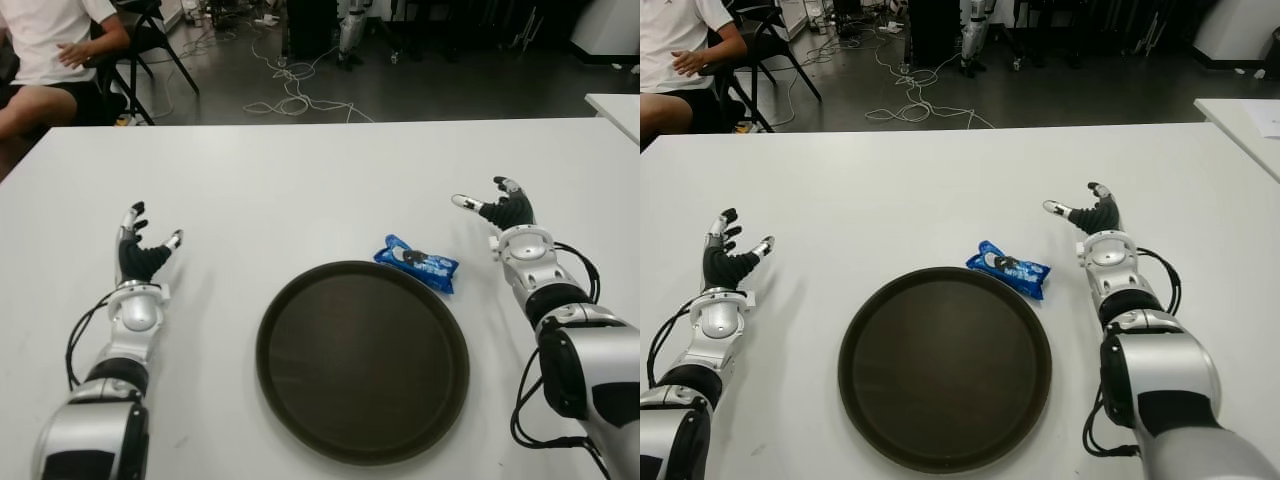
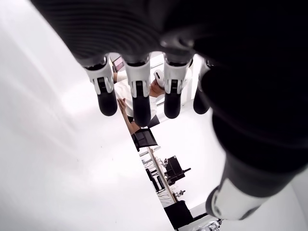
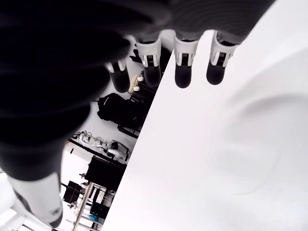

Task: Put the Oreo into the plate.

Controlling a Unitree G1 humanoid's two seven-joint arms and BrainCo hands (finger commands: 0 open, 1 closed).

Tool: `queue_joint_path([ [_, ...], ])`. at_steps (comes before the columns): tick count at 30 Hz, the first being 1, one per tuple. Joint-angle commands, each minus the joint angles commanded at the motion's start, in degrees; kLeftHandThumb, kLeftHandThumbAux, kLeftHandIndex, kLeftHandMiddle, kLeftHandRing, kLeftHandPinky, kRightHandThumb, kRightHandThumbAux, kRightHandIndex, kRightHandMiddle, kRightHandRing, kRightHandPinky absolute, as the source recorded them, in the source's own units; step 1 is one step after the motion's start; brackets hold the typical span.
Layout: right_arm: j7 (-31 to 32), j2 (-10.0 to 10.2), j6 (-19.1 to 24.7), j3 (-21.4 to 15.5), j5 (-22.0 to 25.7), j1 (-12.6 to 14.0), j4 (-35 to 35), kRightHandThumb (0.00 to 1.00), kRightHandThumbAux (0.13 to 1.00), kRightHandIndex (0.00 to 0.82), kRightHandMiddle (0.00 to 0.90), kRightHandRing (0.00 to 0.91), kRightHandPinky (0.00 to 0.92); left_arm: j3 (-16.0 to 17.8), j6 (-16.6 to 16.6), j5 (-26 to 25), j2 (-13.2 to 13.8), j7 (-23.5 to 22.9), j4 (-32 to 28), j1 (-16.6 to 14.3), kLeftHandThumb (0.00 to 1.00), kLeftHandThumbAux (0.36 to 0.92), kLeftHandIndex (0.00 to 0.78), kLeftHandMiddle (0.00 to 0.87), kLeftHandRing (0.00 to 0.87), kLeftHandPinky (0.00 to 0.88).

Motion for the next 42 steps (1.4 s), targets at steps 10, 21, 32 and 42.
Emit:
queue_joint_path([
  [10, -5.95, -0.13, -5.59, 4.85, -5.70, 1.06, -0.37, 0.000, 0.643, 0.094, 0.047, 0.026, 0.012, -0.16, 0.08, 0.26, 0.03, 0.42, 0.12, -0.06, 0.000, 0.798, 0.078, 0.125, 0.113, 0.104],
  [21, -10.54, -1.97, -10.11, 13.86, -15.42, 1.27, -0.34, 0.000, 0.578, 0.052, 0.031, 0.011, 0.002, -0.29, 0.21, 0.44, 0.01, 0.83, 0.27, -0.16, 0.000, 0.795, 0.081, 0.128, 0.122, 0.114],
  [32, -13.09, -2.27, -11.69, 16.56, -18.06, 1.12, -0.43, 0.000, 0.621, 0.037, 0.032, 0.036, 0.034, -0.23, 0.37, 0.43, -0.18, 1.00, 0.24, -0.11, 0.000, 0.797, 0.081, 0.128, 0.114, 0.100],
  [42, -15.57, -2.26, -12.45, 17.84, -19.36, 1.14, -0.75, 0.000, 0.689, 0.043, 0.024, 0.033, 0.043, -0.14, 0.25, 0.27, -0.32, 0.96, 0.16, -0.01, 0.002, 0.800, 0.075, 0.124, 0.108, 0.096],
])
